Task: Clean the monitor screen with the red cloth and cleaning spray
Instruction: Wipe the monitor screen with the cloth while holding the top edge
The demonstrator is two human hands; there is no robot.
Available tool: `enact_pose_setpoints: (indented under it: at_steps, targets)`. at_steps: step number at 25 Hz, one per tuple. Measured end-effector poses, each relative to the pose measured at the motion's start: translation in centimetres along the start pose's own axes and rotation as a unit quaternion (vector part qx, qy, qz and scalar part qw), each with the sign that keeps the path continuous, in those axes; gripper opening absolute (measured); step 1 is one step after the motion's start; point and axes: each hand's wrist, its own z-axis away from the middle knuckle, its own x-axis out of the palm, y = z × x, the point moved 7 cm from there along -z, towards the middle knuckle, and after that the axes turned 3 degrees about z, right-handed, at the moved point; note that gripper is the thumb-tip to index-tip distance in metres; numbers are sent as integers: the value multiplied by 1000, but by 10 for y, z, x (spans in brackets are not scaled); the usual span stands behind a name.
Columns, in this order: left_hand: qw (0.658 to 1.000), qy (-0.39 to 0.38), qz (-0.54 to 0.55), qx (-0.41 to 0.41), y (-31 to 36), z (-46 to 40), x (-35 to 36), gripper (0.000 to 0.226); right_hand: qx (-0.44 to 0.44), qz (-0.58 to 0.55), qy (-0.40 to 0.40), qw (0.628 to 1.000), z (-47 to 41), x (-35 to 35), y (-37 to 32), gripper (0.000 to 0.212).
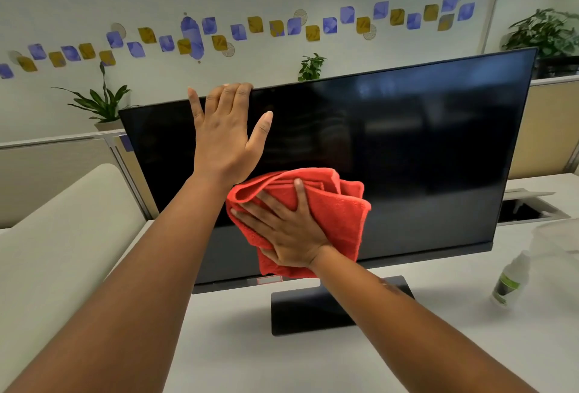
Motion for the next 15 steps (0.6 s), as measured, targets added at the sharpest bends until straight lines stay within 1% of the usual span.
enact_pose_setpoints:
  at_steps: [6, 8, 11, 15]
  targets:
    - [1000, -5, -11, 4, -2, 0, 0, 59, -124, -22, -33, 991, 12, 18, -53, 59]
    - [1000, -2, -10, 4, -3, -1, 0, 59, -149, -17, -49, 988, 24, 23, -60, 58]
    - [1000, -2, -4, 9, -1, 0, 0, 57, -124, -18, -61, 990, 45, 29, -55, 57]
    - [1000, -4, -4, 14, -1, 0, 0, 57, -36, -2, -48, 998, 71, 32, -23, 59]
